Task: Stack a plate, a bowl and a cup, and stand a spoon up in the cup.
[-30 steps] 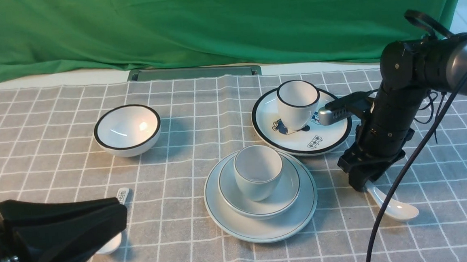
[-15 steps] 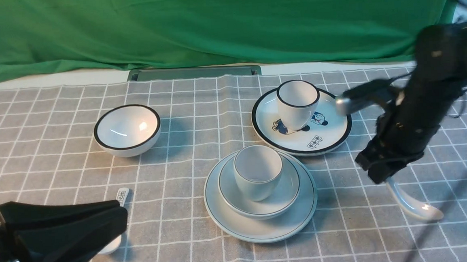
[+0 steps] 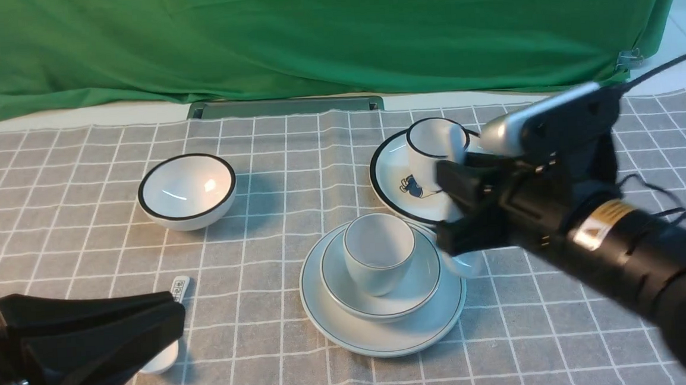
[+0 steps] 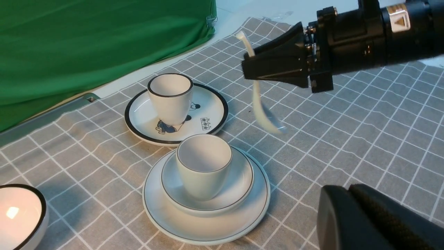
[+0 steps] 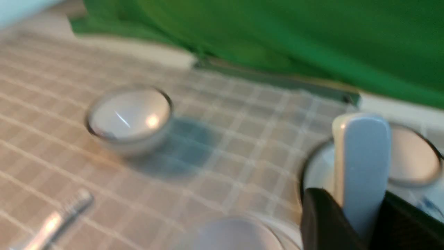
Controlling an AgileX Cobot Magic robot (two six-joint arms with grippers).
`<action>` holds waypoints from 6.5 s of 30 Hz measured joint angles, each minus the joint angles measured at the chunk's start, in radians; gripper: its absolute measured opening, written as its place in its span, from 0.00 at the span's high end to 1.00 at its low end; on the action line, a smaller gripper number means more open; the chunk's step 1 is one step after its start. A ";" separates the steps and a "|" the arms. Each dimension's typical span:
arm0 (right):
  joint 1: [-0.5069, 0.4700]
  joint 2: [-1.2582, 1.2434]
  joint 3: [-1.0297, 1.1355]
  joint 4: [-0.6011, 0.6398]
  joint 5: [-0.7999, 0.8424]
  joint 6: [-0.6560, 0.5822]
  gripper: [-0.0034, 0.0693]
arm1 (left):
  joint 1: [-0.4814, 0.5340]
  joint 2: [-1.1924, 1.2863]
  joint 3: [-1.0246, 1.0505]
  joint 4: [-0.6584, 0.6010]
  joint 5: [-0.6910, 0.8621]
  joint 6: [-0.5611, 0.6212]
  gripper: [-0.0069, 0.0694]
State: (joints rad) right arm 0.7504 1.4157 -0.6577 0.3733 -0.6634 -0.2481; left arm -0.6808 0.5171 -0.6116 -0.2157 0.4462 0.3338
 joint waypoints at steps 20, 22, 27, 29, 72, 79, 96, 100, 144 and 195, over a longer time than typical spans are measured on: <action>-0.015 0.368 -0.119 -0.220 -0.414 0.241 0.72 | 0.000 0.000 0.000 0.003 0.001 0.000 0.90; -0.018 0.381 -0.119 -0.221 -0.414 0.248 0.72 | 0.000 0.000 0.000 0.003 0.001 0.000 0.90; -0.019 0.434 -0.120 -0.228 -0.410 0.268 0.72 | 0.000 0.000 0.000 0.003 0.001 0.000 0.89; -0.019 0.447 -0.120 -0.230 -0.410 0.270 0.71 | 0.000 0.000 0.000 0.003 0.001 0.000 0.89; 0.040 -0.603 0.014 -0.246 1.029 0.234 0.83 | 0.000 -0.355 0.461 0.098 -0.352 -0.026 0.89; 0.007 -0.637 0.023 -0.373 0.960 0.189 0.84 | 0.000 -0.355 0.462 0.109 -0.352 -0.027 0.89; -0.600 -1.277 0.640 -0.373 0.820 0.157 0.93 | 0.000 -0.356 0.467 0.125 -0.354 -0.027 0.89; -0.654 -1.401 0.664 -0.373 0.885 0.152 0.93 | 0.000 -0.357 0.467 0.129 -0.355 -0.027 0.89; -0.667 -1.414 0.664 -0.373 0.899 0.160 0.86 | 0.000 -0.358 0.467 0.135 -0.358 -0.026 0.89; -0.667 -1.414 0.664 -0.373 0.900 0.160 0.74 | 0.801 -0.516 0.619 0.071 -0.205 -0.113 0.89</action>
State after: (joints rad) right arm 0.0836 0.0016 0.0061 0.0000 0.2363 -0.0880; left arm 0.1206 0.0012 0.0073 -0.1446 0.2408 0.2205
